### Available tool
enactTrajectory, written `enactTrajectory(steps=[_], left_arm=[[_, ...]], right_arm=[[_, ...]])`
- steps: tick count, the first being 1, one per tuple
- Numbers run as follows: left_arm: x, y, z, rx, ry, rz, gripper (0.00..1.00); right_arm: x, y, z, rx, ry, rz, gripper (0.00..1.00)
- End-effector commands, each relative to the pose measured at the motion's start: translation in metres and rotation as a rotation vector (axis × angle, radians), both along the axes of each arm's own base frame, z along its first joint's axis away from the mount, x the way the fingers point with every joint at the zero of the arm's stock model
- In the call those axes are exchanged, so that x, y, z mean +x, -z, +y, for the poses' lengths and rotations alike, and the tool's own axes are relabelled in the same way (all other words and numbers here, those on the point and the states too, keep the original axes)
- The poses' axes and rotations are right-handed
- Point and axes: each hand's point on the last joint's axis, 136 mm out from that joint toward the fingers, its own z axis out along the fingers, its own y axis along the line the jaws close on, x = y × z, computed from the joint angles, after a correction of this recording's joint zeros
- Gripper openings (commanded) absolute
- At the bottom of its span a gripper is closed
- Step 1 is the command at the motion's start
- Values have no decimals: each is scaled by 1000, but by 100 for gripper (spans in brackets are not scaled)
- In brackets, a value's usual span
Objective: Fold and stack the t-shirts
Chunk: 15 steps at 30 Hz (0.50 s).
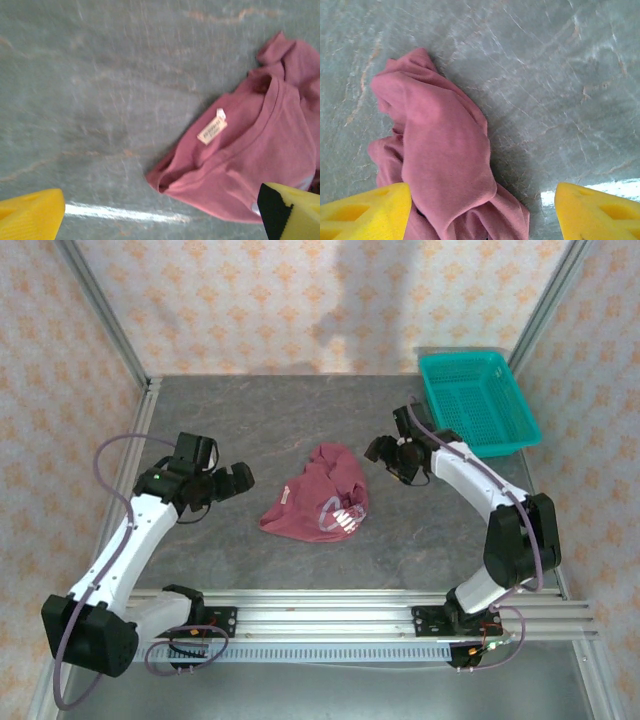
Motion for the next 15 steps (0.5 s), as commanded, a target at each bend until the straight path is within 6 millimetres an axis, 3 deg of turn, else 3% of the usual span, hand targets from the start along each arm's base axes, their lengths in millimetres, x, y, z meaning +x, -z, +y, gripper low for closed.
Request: enactTrajectory(steps=[1, 6, 15], left_arm=[[-2, 22, -25, -142, 25, 79, 97], [-5, 61, -48, -249, 28, 206, 84], [-19, 106, -51, -137, 75, 372, 66]], right_arm=[[-7, -2, -4, -74, -100, -4, 76], [5, 17, 13, -77, -175, 17, 74], [15, 23, 59, -53, -342, 12, 72]])
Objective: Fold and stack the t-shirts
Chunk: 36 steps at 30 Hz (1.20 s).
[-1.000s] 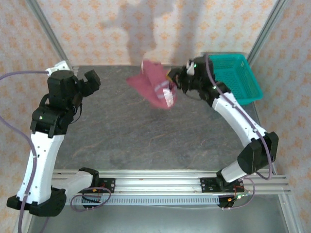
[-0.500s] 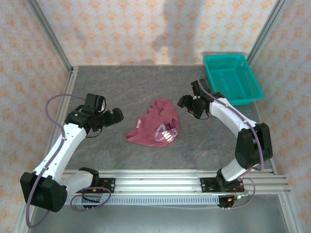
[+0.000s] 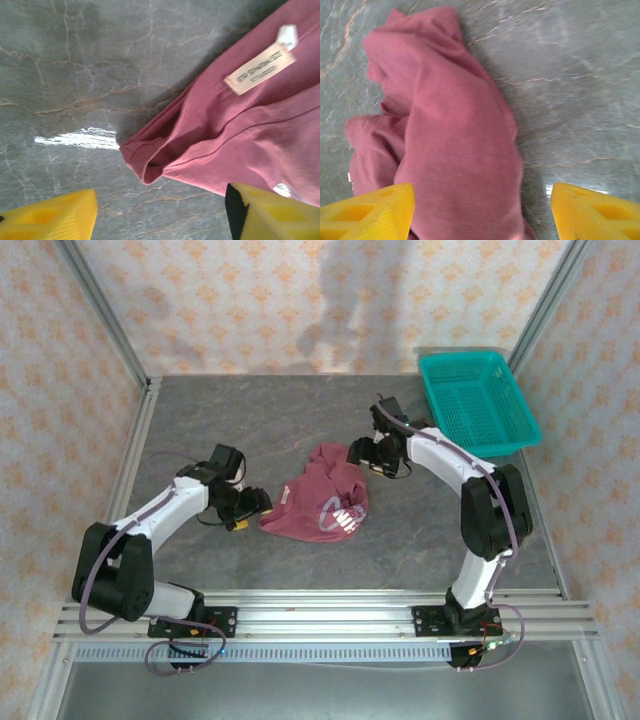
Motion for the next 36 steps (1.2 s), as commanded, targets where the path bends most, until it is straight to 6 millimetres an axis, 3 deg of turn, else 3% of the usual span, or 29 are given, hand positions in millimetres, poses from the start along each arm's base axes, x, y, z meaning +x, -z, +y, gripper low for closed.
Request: enactTrajectory(steps=[1, 5, 10, 18, 22, 30, 36], left_arm=[[-2, 9, 0, 33, 22, 23, 65], [3, 22, -10, 34, 41, 29, 59], [9, 39, -21, 29, 68, 48, 44], [16, 42, -17, 89, 117, 59, 4], [15, 39, -14, 105, 122, 51, 0], [18, 25, -13, 102, 113, 7, 0], [20, 19, -15, 95, 122, -6, 0]], right_arm=[[1, -10, 16, 18, -89, -32, 72], [4, -12, 36, 57, -156, -64, 72], [7, -22, 65, 100, -250, -102, 72], [13, -13, 103, 76, -353, -122, 71], [23, -3, 114, 46, -357, -128, 69], [40, 24, 109, -59, -336, -126, 59], [41, 34, 114, -36, -328, -119, 34]])
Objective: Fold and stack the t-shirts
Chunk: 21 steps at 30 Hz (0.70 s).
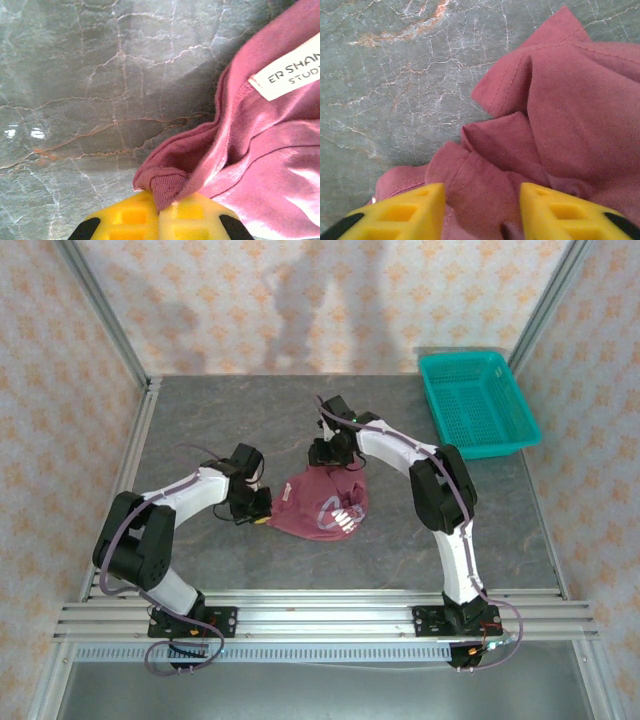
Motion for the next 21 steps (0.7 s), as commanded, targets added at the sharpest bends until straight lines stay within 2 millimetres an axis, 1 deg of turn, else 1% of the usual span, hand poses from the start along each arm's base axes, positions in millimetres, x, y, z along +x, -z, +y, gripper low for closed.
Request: enactTrajectory(steps=[1, 3, 4, 5, 7, 9, 12, 15, 18, 21], left_arm=[[4, -10, 0, 19, 28, -26, 0], [5, -12, 0, 19, 32, -28, 0], [6, -14, 0, 18, 35, -34, 0], [8, -18, 1, 18, 32, -37, 0], [15, -29, 3, 3, 19, -62, 0], [26, -47, 6, -12, 3, -104, 0], [43, -79, 12, -26, -19, -159, 0], [64, -120, 17, -36, -11, -253, 0], [92, -173, 22, -35, -16, -371, 0], [122, -232, 25, -22, -13, -501, 0]], right_arm=[[6, 0, 7, 11, 9, -23, 28], [9, -8, 8, 27, 20, -40, 10], [12, -17, 9, 40, 27, -59, 4], [15, -30, 10, 59, 39, -89, 0], [22, -61, 14, 115, 51, -156, 0], [26, -91, 18, 157, 53, -213, 0], [35, -133, 17, 203, 85, -283, 0], [48, -179, 6, 257, 156, -377, 0], [64, -232, -18, 336, 258, -482, 0], [78, -289, -50, 403, 359, -601, 0]])
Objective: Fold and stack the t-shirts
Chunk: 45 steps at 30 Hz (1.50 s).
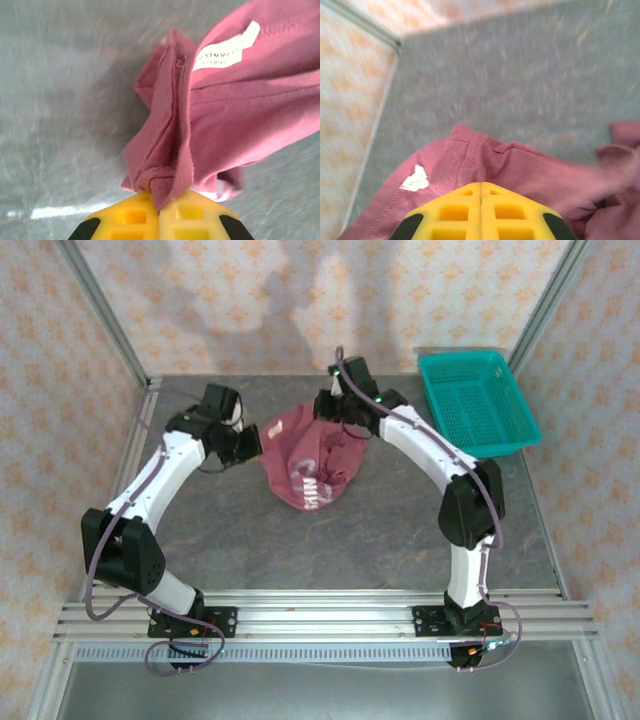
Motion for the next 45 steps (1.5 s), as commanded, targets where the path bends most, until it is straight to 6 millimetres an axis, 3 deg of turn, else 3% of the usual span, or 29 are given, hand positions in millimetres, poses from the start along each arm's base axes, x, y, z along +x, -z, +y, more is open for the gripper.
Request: enactTrajectory(steps=[1, 7, 11, 15, 18, 20, 23, 24, 25, 26, 29, 31, 34, 35, 37, 39, 42, 45], left_arm=[[22, -62, 11, 49, 4, -124, 0], [84, -180, 38, 72, -80, -406, 0], [122, -234, 54, -2, -157, -581, 0], [141, -272, 63, -81, -194, -735, 0], [145, -282, 62, -76, -155, -790, 0], [142, -273, 66, -39, -131, -766, 0], [132, -224, 74, 35, -91, -598, 0], [127, -196, 83, 70, -109, -510, 0], [120, -163, 93, 119, -135, -421, 0], [106, -149, 102, 161, -151, -388, 0], [69, -73, 135, 270, -220, -262, 0], [41, -29, 166, 255, -320, -162, 0], [3, 20, 214, 264, -483, -24, 0], [-6, 29, 223, 267, -509, 7, 4], [-18, 45, 234, 263, -542, 74, 30], [-23, 48, 235, 263, -549, 102, 50], [-32, 34, 233, 263, -599, 89, 79], [-40, 5, 215, 346, -549, 55, 85]], right_arm=[[25, -109, -49, 149, 186, -232, 0], [25, -223, -111, 190, 297, -468, 0], [12, -279, -140, 200, 341, -581, 0], [-6, -305, -141, 205, 299, -616, 0], [-20, -302, -127, 247, 216, -568, 0], [-29, -285, -108, 267, 142, -506, 0], [-40, -233, -77, 296, 42, -347, 0], [-43, -208, -69, 291, 27, -281, 2], [-46, -178, -61, 291, 16, -210, 10], [-49, -152, -53, 306, 1, -150, 20], [-59, -61, -37, 279, 5, 39, 41], [-69, -9, -31, 216, 3, 135, 48], [-73, 46, -26, 149, -1, 246, 55], [-72, 61, -26, 123, 8, 285, 57], [-68, 85, -24, 66, 3, 338, 61], [-61, 108, -26, 4, 22, 375, 62], [-48, 135, -25, -51, 45, 413, 62], [-34, 148, -20, -74, 63, 431, 62]])
